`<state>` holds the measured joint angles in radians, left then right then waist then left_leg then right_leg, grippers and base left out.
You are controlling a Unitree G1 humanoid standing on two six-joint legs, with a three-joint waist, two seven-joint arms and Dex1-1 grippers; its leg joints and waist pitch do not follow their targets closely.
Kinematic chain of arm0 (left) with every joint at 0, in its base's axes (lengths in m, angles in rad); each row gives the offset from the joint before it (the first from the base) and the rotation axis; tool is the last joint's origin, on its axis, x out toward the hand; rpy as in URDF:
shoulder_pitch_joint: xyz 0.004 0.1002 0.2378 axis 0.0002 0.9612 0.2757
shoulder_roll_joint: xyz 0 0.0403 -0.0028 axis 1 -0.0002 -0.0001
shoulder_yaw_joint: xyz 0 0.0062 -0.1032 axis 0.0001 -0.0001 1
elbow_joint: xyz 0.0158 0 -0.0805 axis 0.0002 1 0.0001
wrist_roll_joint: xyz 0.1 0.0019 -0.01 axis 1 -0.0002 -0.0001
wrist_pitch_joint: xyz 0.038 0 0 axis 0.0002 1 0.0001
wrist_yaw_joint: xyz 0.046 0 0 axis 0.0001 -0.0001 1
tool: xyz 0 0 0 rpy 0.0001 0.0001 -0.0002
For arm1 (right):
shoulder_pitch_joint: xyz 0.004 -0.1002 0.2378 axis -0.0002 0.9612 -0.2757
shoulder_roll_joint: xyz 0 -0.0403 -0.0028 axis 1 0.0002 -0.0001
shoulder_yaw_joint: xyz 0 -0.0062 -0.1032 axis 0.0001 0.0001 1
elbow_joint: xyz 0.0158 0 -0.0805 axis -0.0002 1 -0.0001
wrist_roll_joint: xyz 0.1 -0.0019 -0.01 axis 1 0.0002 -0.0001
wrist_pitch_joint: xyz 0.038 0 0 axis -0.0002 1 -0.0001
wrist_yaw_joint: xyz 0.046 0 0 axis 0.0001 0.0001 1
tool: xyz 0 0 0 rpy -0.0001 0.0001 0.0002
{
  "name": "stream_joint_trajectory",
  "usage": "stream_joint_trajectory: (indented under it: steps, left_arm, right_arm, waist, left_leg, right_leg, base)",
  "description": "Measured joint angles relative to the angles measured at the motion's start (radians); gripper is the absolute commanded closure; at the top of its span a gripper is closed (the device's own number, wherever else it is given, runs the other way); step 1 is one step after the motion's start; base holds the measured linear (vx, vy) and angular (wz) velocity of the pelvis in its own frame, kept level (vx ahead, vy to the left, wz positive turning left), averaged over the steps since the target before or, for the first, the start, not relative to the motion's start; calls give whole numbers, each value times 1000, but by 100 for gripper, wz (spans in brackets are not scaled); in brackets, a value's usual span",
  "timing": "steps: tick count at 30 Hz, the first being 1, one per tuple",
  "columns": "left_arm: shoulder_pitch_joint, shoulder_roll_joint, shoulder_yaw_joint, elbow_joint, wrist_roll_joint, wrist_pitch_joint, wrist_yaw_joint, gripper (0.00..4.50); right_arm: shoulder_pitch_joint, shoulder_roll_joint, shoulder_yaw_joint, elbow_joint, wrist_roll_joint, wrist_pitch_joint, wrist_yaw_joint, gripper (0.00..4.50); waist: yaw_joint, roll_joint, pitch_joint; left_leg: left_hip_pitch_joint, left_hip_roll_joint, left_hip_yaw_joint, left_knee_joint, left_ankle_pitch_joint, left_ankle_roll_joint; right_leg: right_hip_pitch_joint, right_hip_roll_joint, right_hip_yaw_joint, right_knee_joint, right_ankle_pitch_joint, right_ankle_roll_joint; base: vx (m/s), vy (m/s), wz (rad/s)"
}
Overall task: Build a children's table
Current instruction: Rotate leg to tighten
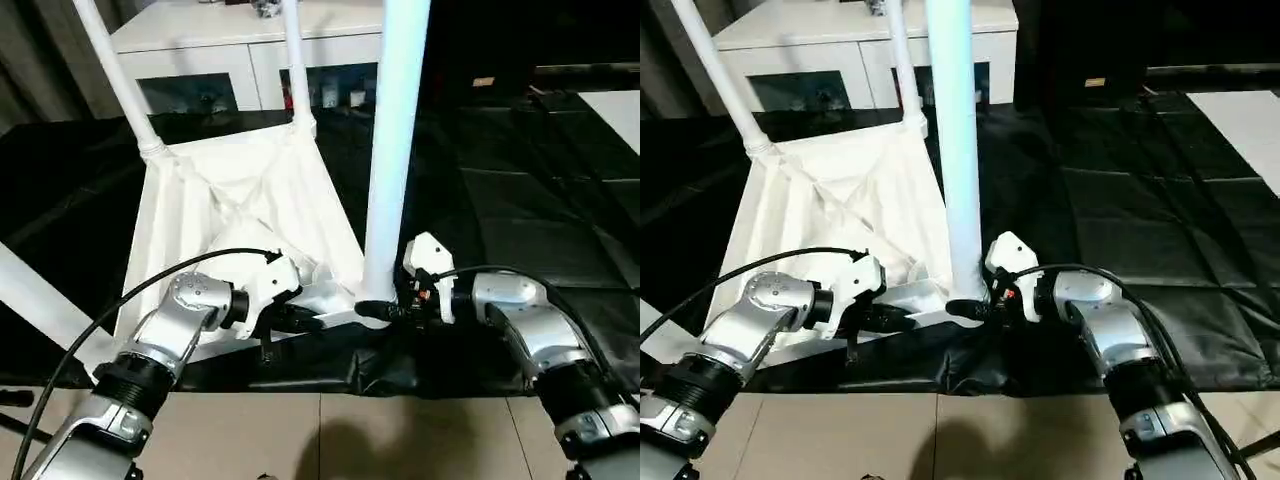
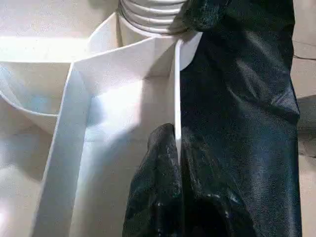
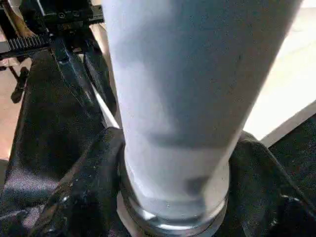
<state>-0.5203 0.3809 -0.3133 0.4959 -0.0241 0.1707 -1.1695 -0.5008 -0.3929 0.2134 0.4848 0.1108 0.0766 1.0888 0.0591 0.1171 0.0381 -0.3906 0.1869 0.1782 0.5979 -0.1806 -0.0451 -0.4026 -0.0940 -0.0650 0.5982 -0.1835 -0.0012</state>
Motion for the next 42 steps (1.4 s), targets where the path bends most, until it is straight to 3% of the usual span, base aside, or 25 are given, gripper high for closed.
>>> stream_joint_trajectory:
  steps: [3,6,9,14,21,22,28,33,37,42]
  left_arm:
    - [0,1,4,2,3,2,20,450]
    - [-37,-41,34,69,28,22,130,450]
    - [-48,-72,40,87,31,32,182,450]
    - [-127,-173,58,202,48,54,358,450]
    - [-192,-252,74,299,66,56,487,450]
    - [-193,-253,74,301,67,54,487,450]
    - [-187,-230,73,296,67,36,469,450]
    - [-140,-158,62,235,61,3,358,450]
    - [-115,-119,60,210,55,-31,280,450]
    - [-37,-31,40,106,8,-52,93,450]
  right_arm:
    - [-7,25,-8,20,-3,1,-37,185]
    - [-14,144,-68,72,-28,25,-284,185]
    - [-17,179,-86,80,-37,41,-399,185]
    - [-67,300,-137,168,-76,46,-721,186]
    - [-161,367,-185,328,-100,-7,-922,186]
    - [-161,369,-187,332,-101,-14,-926,130]
    - [-145,357,-192,323,-85,-53,-826,95]
    - [-95,246,-123,256,-66,-84,-565,80]
    - [-82,197,-105,213,-57,-90,-425,80]
    - [-38,66,-77,104,14,-78,-125,80]
  waist:
    - [-1,0,0]
    - [-23,-2,1]
    - [-33,-3,1]
    - [-38,-3,0]
    - [-41,-1,0]
    - [-41,-1,0]
    - [-50,-1,-1]
    - [-51,-1,0]
    - [-50,0,0]
    - [-20,0,0]
  left_leg:
    - [1,1,0,1,0,0]
    - [4,1,0,2,-1,-4]
    - [6,0,-1,1,-1,-5]
    - [7,0,-1,1,-1,-5]
    - [5,-2,-2,0,-1,-5]
    - [5,-2,-2,0,-1,-5]
    - [5,-2,-2,0,-1,-5]
    - [5,1,-4,-1,-1,-4]
    - [3,2,-4,-1,-1,-4]
    - [2,2,-2,0,1,-1]
  right_leg:
    - [0,0,0,2,0,0]
    - [0,1,0,6,1,-1]
    - [1,0,0,6,1,-1]
    - [1,1,1,7,1,-2]
    - [2,0,1,3,3,-4]
    - [3,0,1,2,3,-4]
    - [3,-1,0,2,4,-3]
    - [2,1,-3,3,3,-3]
    - [1,2,-4,3,3,-2]
    - [1,1,-3,1,1,-1]
  base:
    - [0,0,0]
    - [0,0,0]
    - [0,0,0]
    - [0,0,0]
    - [0,0,0]
    - [0,0,0]
    - [0,0,0]
    - [0,0,0]
    - [0,0,0]
    - [0,0,0]
